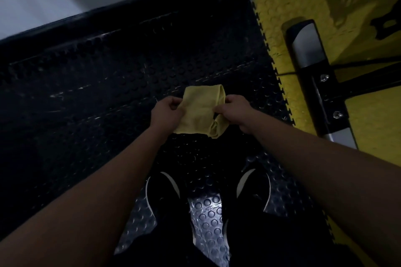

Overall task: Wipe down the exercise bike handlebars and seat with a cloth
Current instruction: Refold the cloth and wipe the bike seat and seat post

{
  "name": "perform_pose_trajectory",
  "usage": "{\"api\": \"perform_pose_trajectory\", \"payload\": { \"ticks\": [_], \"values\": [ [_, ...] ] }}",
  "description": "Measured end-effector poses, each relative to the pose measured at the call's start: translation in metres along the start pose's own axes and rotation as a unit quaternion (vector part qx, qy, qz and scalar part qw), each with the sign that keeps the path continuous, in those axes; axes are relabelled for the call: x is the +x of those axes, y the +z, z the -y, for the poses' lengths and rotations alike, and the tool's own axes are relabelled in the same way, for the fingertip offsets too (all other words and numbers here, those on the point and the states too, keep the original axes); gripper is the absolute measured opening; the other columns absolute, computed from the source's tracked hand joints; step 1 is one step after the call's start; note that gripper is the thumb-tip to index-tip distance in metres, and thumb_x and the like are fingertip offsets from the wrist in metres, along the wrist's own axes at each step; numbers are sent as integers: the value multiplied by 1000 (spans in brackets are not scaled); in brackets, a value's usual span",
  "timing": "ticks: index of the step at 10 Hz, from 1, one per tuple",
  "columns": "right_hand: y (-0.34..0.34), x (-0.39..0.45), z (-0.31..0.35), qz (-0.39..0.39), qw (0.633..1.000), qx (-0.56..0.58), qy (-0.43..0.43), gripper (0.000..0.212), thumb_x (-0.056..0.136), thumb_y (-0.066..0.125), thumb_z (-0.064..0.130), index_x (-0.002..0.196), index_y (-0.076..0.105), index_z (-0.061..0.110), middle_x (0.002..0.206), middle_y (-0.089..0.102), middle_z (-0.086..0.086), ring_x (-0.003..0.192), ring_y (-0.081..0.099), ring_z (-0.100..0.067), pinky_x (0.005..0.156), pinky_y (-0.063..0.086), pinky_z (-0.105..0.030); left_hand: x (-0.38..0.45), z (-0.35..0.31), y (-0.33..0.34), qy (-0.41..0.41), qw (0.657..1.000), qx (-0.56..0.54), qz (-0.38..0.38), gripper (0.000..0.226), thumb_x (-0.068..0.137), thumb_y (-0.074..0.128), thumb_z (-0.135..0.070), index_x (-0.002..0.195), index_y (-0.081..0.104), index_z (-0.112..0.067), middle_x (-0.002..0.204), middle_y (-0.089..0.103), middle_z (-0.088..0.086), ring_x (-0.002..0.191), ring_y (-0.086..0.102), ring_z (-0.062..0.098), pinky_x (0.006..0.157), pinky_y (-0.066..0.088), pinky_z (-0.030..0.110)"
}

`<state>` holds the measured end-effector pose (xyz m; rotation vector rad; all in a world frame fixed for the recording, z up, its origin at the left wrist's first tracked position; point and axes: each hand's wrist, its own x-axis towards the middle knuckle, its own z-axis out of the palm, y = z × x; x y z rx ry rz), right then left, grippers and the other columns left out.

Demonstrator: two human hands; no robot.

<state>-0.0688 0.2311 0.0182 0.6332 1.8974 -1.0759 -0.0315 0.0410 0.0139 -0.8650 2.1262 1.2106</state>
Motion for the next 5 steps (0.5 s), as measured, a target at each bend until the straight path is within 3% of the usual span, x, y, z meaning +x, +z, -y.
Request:
{"api": "perform_pose_trajectory", "payload": {
  "ticks": [1, 2, 3, 4, 5],
  "values": [
    [5, 15, -6, -6, 1000, -10, -10, 11, 88, 71, 15, 99, 69, 19, 108, 72, -8, 99, 69, -25, 91, 59, -43, 15, 8, 5, -11, 1000, 7, 7, 22, 93, 64, -19, 116, 67, -21, 105, 68, -1, 98, 65, 19, 85, 56, 37],
    [11, 27, -8, 0, 1000, -17, -13, 18, 90, 70, 18, 108, 69, 18, 111, 72, -7, 99, 69, -22, 91, 59, -41, 29, 12, 3, -15, 998, 47, 24, 20, 93, 61, -14, 112, 65, -19, 107, 68, 4, 99, 65, 24, 85, 56, 39],
    [13, 26, -2, 26, 999, 33, -17, 44, 90, 72, 30, 132, 58, 26, 116, 68, -1, 103, 66, -19, 88, 57, -35, 36, 11, 0, -35, 996, 78, 35, 30, 92, 55, -10, 120, 62, -18, 112, 66, 8, 98, 64, 26, 80, 54, 36],
    [10, 23, 4, 46, 998, 48, -25, 49, 89, 73, 33, 134, 53, 30, 115, 65, 3, 103, 64, -17, 95, 55, -37, 34, 9, -1, -49, 994, 96, 11, 46, 92, 58, -11, 139, 55, -13, 117, 65, 13, 100, 64, 29, 75, 49, 30],
    [1, 9, 12, 39, 998, 44, -33, 53, 90, 70, 25, 140, 54, 24, 125, 64, -2, 109, 63, -20, 98, 54, -38, 15, -1, -4, -48, 993, 110, 6, 44, 93, 56, -9, 137, 58, -14, 114, 65, 12, 77, 60, 18, 60, 43, 26]
  ]
}}
